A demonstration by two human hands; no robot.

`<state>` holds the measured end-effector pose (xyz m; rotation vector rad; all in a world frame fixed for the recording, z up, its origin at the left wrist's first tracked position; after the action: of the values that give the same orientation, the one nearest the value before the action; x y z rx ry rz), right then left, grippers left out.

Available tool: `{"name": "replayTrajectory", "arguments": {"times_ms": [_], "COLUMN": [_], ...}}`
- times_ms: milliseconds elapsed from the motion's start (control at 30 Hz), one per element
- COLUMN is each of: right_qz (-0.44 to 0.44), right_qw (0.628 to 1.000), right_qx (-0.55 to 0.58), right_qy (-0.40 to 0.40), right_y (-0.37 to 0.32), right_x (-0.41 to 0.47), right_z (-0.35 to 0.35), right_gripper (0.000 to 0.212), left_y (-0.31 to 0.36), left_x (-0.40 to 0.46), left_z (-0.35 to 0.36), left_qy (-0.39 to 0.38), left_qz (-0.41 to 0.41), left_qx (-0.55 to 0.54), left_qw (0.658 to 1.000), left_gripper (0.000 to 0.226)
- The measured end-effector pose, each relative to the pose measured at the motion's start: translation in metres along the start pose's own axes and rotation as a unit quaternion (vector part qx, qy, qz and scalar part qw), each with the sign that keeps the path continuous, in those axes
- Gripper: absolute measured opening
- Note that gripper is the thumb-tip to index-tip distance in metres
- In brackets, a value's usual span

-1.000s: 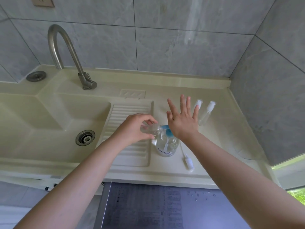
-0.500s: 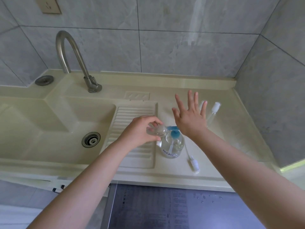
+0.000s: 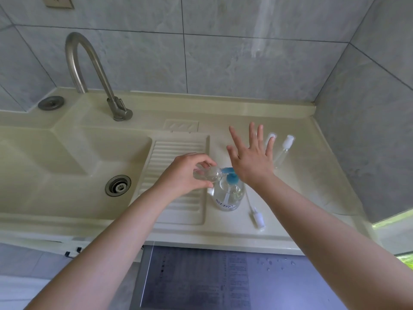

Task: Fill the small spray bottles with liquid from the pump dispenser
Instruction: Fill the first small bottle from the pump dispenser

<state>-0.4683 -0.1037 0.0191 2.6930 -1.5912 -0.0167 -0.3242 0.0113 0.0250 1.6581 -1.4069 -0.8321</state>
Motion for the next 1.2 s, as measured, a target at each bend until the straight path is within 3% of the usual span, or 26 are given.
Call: {"name": "replayTrajectory", "arguments": {"times_ms": [100, 333, 467, 633, 833, 1000, 1133, 1200], "right_qz": [0.008, -0.002, 0.031, -0.013, -0.006, -0.034, -0.032, -0.027], "right_qw": [0.999, 1.0, 0.995, 0.996, 1.0, 0.994, 0.999, 0.999], "right_qx": [0.025, 0.012, 0.078, -0.043, 0.006, -0.046, 0.006, 0.004], "right_qy": [-0.04, 0.01, -0.057, 0.075, 0.008, 0.09, 0.018, 0.02], "right_y": [-0.003, 0.003, 0.003, 0.001, -0.004, -0.003, -0.005, -0.004], "right_x": [-0.003, 0.01, -0.003, 0.001, -0.002, 0.006, -0.003, -0.002], "right_z": [0.013, -0.013, 0.014, -0.015, 0.008, -0.008, 0.009, 0.01], "right_gripper": [0.052, 0.055, 0.053, 0.058, 0.055, 0.061, 0.057, 0.058], "left_y": [0.002, 0.001, 0.001, 0.002, 0.002, 0.003, 0.003, 0.003], "left_x": [0.0, -0.001, 0.0, 0.001, 0.001, 0.0, 0.0, -0.001], "left_z": [0.0, 0.0, 0.001, 0.0, 0.001, 0.0, 0.0, 0.001], "left_qy": [-0.003, -0.001, 0.0, 0.002, 0.001, 0.002, -0.003, -0.002], "left_qz": [0.0, 0.002, 0.008, 0.001, 0.004, -0.002, -0.004, -0.004], "left_qx": [0.0, 0.004, 0.008, 0.003, 0.005, 0.006, 0.016, 0.016], "left_qw": [1.0, 1.0, 1.0, 1.0, 1.0, 1.0, 1.0, 1.0], "left_gripper": [0.049, 0.048, 0.049, 0.049, 0.049, 0.049, 0.05, 0.05]}}
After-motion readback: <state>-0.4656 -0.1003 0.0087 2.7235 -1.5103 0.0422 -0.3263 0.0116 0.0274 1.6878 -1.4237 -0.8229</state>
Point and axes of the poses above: each hand's wrist, its own x-axis towards the middle knuckle, its own z-axis out of the palm, y = z × x, the point moved 5 cm from there along x, towards the middle knuckle, and after that the axes turned 13 degrees about -x, right-handed, at the moved point
